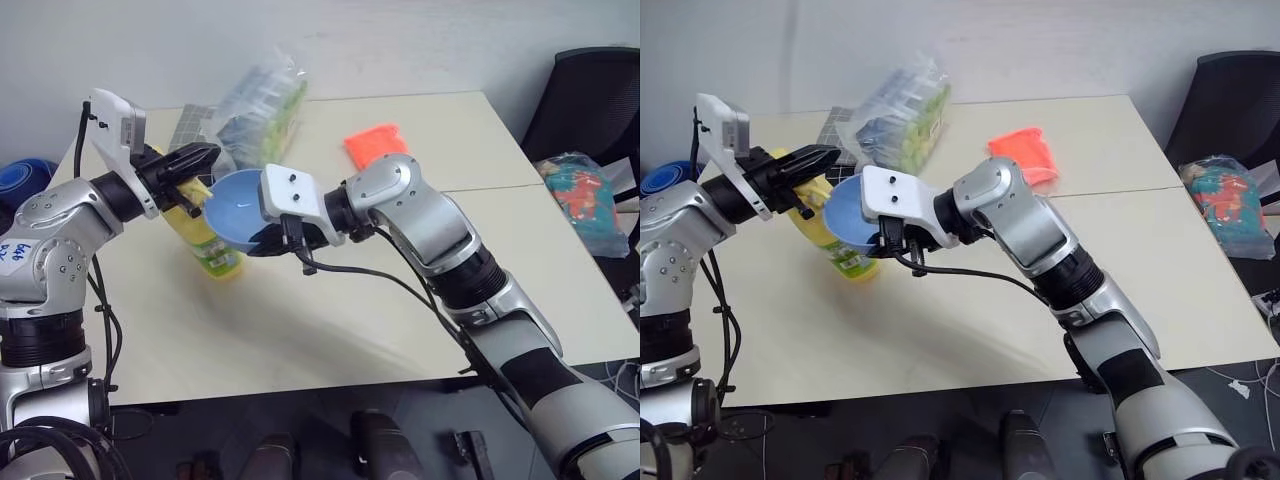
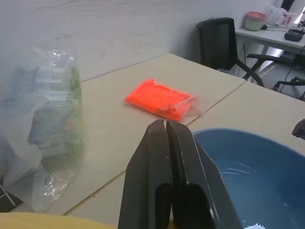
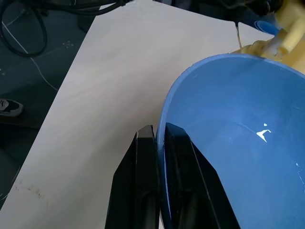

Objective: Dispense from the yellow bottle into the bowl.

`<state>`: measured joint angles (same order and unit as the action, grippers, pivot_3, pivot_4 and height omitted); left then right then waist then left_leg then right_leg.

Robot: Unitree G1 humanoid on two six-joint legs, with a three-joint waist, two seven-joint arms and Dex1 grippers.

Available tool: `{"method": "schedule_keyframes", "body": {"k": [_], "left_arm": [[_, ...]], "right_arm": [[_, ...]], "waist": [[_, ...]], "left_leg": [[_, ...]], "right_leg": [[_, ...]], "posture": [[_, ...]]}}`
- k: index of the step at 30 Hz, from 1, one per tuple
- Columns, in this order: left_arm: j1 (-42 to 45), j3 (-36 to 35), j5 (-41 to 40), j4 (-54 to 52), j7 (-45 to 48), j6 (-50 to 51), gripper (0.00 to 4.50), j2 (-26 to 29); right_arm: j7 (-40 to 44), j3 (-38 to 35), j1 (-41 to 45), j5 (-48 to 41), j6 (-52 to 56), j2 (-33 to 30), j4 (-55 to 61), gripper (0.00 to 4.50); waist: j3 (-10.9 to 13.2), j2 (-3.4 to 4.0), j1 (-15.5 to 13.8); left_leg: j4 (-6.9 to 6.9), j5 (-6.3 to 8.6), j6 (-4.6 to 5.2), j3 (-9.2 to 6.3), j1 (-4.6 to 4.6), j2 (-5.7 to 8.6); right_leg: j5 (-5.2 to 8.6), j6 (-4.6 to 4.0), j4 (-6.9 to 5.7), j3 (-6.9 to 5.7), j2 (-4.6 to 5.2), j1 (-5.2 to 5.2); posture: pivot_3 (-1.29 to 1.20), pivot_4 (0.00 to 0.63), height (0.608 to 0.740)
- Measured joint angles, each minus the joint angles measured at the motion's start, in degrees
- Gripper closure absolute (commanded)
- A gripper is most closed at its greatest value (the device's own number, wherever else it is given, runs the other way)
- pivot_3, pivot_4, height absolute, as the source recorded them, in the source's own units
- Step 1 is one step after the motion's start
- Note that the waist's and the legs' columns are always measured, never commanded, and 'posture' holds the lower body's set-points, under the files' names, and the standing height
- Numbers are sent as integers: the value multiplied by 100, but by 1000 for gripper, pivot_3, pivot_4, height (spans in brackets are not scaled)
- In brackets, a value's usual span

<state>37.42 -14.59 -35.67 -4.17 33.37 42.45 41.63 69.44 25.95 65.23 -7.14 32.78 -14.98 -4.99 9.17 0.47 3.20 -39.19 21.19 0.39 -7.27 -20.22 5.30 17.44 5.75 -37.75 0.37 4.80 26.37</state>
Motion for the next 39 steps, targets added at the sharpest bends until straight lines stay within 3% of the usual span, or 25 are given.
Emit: {"method": "schedule_keyframes", "body": {"k": [7,11,39], "left_arm": [[-242,-44,8,-9,-30,-10,4439,-35],[-363,-44,8,-9,-27,-21,4439,-67],[-459,-71,154,301,-32,-452,4439,-321]], "right_arm": [[-29,0,0,-22,84,39,16,4500],[-26,26,-3,-67,155,43,20,4500],[-28,31,-89,-138,329,-6,25,4500]], "waist": [[-107,37,-4],[-127,42,-16],[-173,85,-74]], "left_leg": [[11,4,-3,-2,24,5],[49,11,-8,-4,120,-2],[53,15,-6,-4,123,-1]], "right_leg": [[0,0,2,5,-1,-7],[7,-12,41,5,-10,-90],[7,-13,66,10,-11,-93]], "posture": [[0,150,740],[0,150,740],[0,150,740]]}}
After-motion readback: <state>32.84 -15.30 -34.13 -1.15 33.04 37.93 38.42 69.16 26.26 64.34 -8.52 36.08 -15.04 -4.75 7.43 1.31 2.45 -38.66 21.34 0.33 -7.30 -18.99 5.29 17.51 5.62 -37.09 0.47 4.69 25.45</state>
